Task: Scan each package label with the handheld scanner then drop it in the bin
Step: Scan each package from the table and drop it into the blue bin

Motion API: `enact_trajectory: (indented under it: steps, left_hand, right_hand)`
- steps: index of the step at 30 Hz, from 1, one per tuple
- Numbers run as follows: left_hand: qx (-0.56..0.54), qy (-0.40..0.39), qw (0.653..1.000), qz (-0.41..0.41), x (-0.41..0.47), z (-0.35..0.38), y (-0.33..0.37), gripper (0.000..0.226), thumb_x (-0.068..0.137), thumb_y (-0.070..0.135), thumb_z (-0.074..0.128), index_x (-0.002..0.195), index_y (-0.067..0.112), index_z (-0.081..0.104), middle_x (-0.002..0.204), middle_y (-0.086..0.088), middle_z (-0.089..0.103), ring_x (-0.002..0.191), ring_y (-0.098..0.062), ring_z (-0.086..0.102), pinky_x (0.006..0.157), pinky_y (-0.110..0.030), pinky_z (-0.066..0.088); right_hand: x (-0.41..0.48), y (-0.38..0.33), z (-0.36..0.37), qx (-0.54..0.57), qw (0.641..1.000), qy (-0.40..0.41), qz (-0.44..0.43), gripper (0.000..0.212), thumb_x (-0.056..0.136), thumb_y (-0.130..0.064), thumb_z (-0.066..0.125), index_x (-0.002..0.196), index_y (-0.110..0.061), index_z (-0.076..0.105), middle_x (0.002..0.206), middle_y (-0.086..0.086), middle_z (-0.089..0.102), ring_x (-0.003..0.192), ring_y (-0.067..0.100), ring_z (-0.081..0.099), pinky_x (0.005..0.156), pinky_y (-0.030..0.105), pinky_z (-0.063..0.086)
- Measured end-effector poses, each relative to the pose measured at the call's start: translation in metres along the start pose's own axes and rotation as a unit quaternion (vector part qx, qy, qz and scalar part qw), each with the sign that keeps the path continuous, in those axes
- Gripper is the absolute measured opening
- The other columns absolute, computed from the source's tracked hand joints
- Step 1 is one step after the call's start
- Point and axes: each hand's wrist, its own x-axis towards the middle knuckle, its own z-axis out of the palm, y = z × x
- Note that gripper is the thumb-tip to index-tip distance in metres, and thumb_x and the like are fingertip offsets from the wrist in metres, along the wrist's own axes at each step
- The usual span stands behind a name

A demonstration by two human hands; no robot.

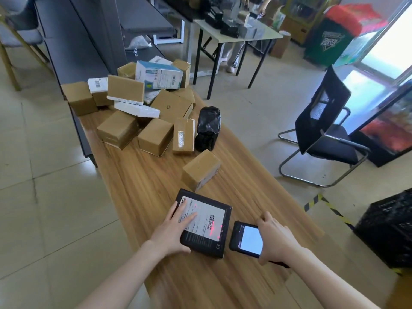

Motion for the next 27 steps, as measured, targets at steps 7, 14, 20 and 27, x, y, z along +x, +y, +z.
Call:
enact_trajectory:
  steps: [7, 14, 20, 27]
  left_hand:
    - [-0.043, 0.043, 0.998, -0.010, -0.001, -0.004, -0.009, 0.109, 0.068, 0.063, 0.073, 0.152, 0.040, 0.008, 0.158, 0.010, -0.024, 0.146, -0.019, -0.021, 0.110, -0.042, 0.039]
    - [-0.078, 0.051, 0.996, -0.014, 0.004, 0.002, -0.019, 0.114, 0.062, 0.066, 0.074, 0.150, 0.045, 0.005, 0.156, 0.011, -0.027, 0.148, -0.022, -0.002, 0.106, -0.038, 0.043]
    - [-0.125, 0.056, 0.990, -0.020, 0.008, 0.007, -0.023, 0.119, 0.056, 0.066, 0.077, 0.149, 0.047, 0.005, 0.154, 0.014, -0.028, 0.147, -0.023, 0.006, 0.107, -0.039, 0.042]
    - [-0.248, 0.068, 0.964, -0.073, 0.006, 0.018, -0.022, 0.113, 0.063, 0.052, 0.078, 0.149, 0.047, 0.005, 0.159, 0.006, -0.004, 0.144, -0.024, 0.021, 0.112, -0.036, 0.031]
  right_hand:
    - [-0.004, -0.002, -0.007, -0.008, 1.000, -0.004, 0.015, 0.066, 0.053, -0.041, 0.082, 0.103, -0.021, 0.043, 0.100, -0.003, 0.032, 0.084, 0.014, 0.041, 0.066, 0.028, 0.038]
    - [0.000, -0.006, -0.009, 0.010, 1.000, -0.007, 0.020, 0.064, 0.051, -0.039, 0.081, 0.094, -0.022, 0.037, 0.099, -0.003, 0.035, 0.083, 0.013, 0.043, 0.059, 0.027, 0.036]
    - [0.006, -0.006, -0.003, 0.032, 0.999, -0.012, 0.037, 0.067, 0.052, -0.040, 0.080, 0.104, -0.020, 0.043, 0.101, -0.003, 0.037, 0.080, 0.013, 0.045, 0.060, 0.026, 0.039]
    - [0.022, -0.034, 0.034, 0.368, 0.924, -0.046, 0.089, 0.077, 0.050, -0.037, 0.081, 0.114, -0.017, 0.043, 0.108, -0.005, 0.051, 0.094, 0.012, 0.052, 0.066, 0.022, 0.046]
